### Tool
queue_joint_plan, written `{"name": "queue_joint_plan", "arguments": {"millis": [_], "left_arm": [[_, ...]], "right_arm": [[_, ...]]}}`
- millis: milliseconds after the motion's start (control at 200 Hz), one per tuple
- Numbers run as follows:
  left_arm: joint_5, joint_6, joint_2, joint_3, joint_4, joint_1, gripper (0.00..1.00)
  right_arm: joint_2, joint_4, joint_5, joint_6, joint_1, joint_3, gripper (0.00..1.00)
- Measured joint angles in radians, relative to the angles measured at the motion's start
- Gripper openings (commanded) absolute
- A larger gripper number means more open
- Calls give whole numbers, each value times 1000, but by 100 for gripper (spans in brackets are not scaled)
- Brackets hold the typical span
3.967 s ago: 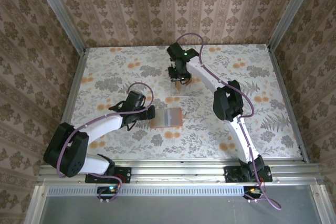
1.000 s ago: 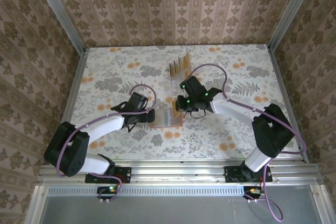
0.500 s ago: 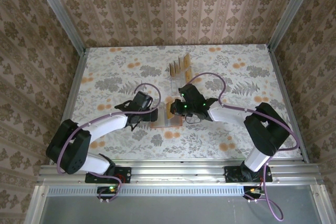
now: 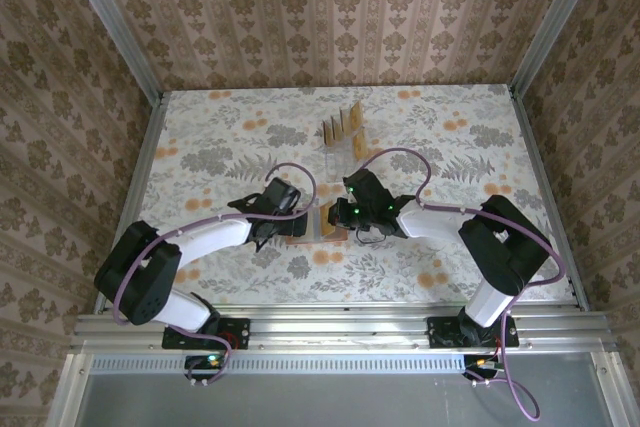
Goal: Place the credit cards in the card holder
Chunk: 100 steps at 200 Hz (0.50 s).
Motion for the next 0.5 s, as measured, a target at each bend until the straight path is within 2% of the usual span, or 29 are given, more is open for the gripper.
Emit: {"name": "queue_joint_plan", "arguments": {"millis": [500], "left_arm": [[-7, -2, 1, -56, 21, -3, 100]], "right_arm": [[7, 40, -4, 0, -11, -48, 0]]}}
